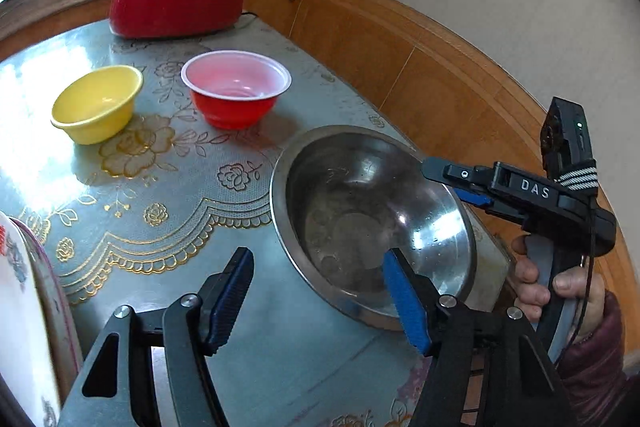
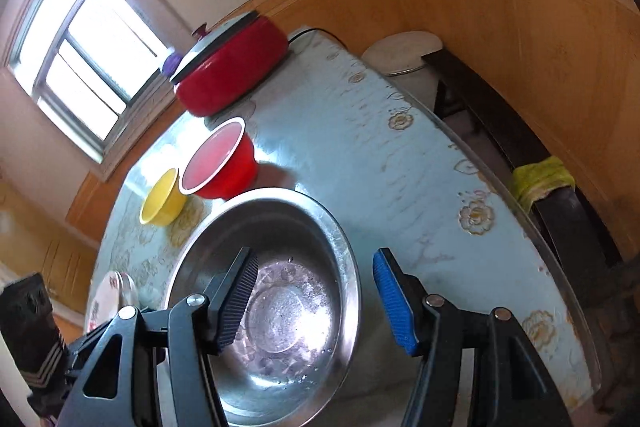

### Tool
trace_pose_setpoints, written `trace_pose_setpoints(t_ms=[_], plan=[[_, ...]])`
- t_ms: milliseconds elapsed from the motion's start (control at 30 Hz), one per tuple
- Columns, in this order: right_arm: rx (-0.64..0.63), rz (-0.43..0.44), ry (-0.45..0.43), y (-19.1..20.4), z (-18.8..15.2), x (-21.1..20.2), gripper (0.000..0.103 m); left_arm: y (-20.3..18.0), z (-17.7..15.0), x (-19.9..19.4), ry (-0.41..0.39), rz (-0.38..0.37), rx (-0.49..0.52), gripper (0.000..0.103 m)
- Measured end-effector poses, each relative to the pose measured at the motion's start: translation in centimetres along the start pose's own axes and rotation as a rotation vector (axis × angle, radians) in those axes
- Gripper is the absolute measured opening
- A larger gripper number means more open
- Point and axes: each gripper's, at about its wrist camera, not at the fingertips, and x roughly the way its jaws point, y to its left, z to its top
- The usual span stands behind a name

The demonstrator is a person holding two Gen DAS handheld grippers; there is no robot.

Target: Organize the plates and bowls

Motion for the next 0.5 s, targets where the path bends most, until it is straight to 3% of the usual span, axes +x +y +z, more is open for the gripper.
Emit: trace_pose_setpoints(t_ms=[100,167,200,500], plan=[[-0.037,-0.001,0.020,0.2,0.0,0.9,0.035,0.2,0.3,1.5,0.034,0.012,-0.031,0.059],[-0.064,-0.023,0.021,0.4,-0.2,1.2,0.026,0.6,0.1,2.1,0.053,0.026,-0.047,0.030],[-0.068,-0.025,0.022,0.3,-0.3,1.3,0.020,0.7,0.1,2.2,0.055,0.027,-0.050,0.024],[-0.148,0.049,0.062,3.2,-0.3,2.6,0.019,1.6,-0.6,-0.8,0.004,0.110,-0.011,0.024]])
